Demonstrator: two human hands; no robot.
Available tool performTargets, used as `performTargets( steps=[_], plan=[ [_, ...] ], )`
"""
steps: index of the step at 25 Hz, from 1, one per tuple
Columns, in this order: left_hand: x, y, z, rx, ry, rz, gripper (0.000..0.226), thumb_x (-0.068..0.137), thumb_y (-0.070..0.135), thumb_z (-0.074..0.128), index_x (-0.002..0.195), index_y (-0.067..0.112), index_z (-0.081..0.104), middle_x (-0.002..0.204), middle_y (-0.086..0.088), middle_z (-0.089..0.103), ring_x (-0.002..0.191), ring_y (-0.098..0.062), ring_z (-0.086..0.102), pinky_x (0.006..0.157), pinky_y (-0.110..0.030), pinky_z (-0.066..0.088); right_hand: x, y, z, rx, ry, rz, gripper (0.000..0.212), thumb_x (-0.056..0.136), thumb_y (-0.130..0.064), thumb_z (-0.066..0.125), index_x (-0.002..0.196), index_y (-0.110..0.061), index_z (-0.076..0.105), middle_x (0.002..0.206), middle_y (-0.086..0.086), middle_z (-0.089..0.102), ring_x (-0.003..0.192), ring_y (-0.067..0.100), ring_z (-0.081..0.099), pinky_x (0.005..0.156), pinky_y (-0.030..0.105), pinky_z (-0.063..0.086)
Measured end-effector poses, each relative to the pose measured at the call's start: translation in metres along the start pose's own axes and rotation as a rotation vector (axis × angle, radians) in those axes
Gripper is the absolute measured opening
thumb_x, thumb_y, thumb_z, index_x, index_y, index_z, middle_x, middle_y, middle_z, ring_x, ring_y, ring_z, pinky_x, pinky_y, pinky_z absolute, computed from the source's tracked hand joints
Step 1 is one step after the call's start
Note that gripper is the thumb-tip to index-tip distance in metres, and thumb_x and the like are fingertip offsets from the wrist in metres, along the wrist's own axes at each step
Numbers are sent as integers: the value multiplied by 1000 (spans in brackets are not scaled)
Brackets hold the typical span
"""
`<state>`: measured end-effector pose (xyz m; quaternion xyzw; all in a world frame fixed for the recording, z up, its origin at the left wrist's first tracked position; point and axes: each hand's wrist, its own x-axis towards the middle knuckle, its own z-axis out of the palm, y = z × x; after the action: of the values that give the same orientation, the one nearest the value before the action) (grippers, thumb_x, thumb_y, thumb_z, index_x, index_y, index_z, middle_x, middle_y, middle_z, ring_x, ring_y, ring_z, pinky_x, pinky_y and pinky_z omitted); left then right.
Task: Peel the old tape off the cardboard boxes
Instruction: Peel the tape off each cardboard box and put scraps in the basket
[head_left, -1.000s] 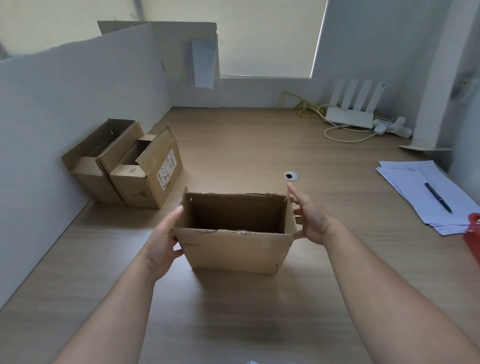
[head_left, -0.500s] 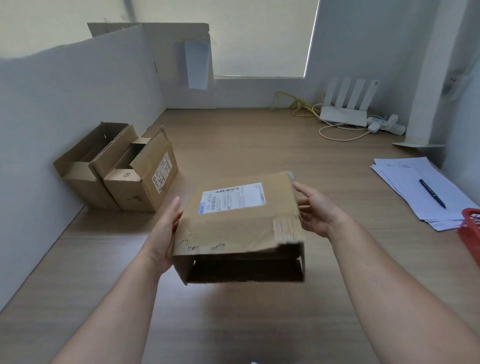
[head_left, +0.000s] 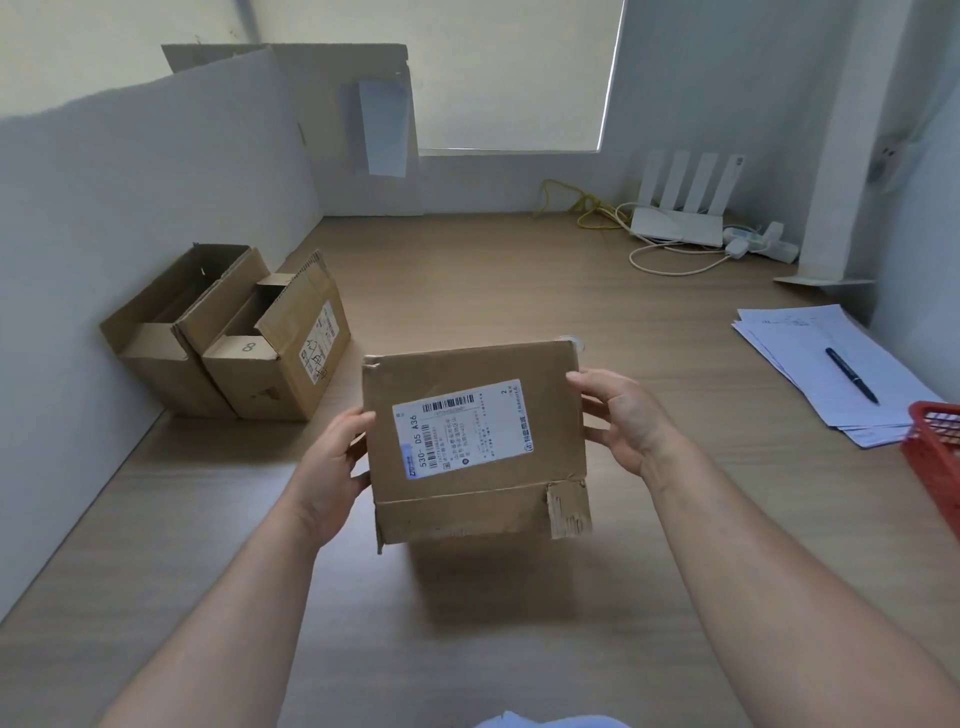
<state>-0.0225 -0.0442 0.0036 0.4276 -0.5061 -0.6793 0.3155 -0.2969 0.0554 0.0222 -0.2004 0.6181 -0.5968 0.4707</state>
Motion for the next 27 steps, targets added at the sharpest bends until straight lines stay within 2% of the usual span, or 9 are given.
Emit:
performTargets(
  steps=[2,4,8,11,13,16,18,23,27],
  plan=[
    [-1,-1,-1,-74,28,-14,33,98,47,42,115,32,65,117,3,67,116,-15,57,88,-45,50,-3,-4,3,-18,0,4,14,85,-35,62,85,-22,68,88,-7,69,92,14,61,87,44,46],
    [-2,0,-1,-103,51,-26,40,96,55,39,115,31,65,117,4,66,115,-13,57,82,-41,49,-5,-6,6,15,17,15,29,87,-48,56,87,-23,69,92,-8,70,93,14,61,81,43,48],
    [-5,8,-1,-116,152,77,46,100,52,30,117,21,60,111,1,67,116,-18,56,88,-39,46,-5,-7,10,114,25,40,52,88,-61,46,122,-21,51,115,0,65,103,21,61,80,47,53],
    [-13,32,3,127,247,257,41,103,45,27,122,20,52,103,-1,63,103,-18,60,74,-28,47,-6,0,21,171,-23,66,35,89,-57,49,107,-27,57,111,3,65,99,25,63,77,51,56],
    [-18,51,6,283,275,349,31,103,41,31,122,25,50,101,1,61,99,-20,60,70,-30,49,-6,11,30,160,-48,102,29,90,-51,51,97,-27,65,105,3,66,95,26,62,80,54,55],
    [-25,68,15,543,228,459,35,100,44,39,129,27,50,122,-3,57,116,-25,53,93,-51,47,-3,39,40,165,-56,191,25,92,-34,48,96,-19,67,91,2,60,85,22,56,77,53,55],
    [-30,68,23,745,235,529,49,91,49,36,131,25,52,134,-1,53,124,-23,47,103,-54,38,-3,62,43,157,-87,290,22,93,-27,45,94,-15,64,83,3,59,81,21,53,78,53,53],
    [-35,43,36,1098,101,572,55,87,54,37,133,30,54,142,12,47,130,-13,39,107,-37,27,-7,112,26,79,-150,551,22,92,-26,44,90,-14,62,86,3,62,80,22,55,75,40,49],
    [-31,24,56,1332,-42,636,56,86,60,35,131,35,55,142,16,46,130,-11,33,102,-28,18,-9,122,5,-167,-153,660,18,91,-27,45,74,-20,46,62,0,41,48,15,41,64,31,41]
  ],
)
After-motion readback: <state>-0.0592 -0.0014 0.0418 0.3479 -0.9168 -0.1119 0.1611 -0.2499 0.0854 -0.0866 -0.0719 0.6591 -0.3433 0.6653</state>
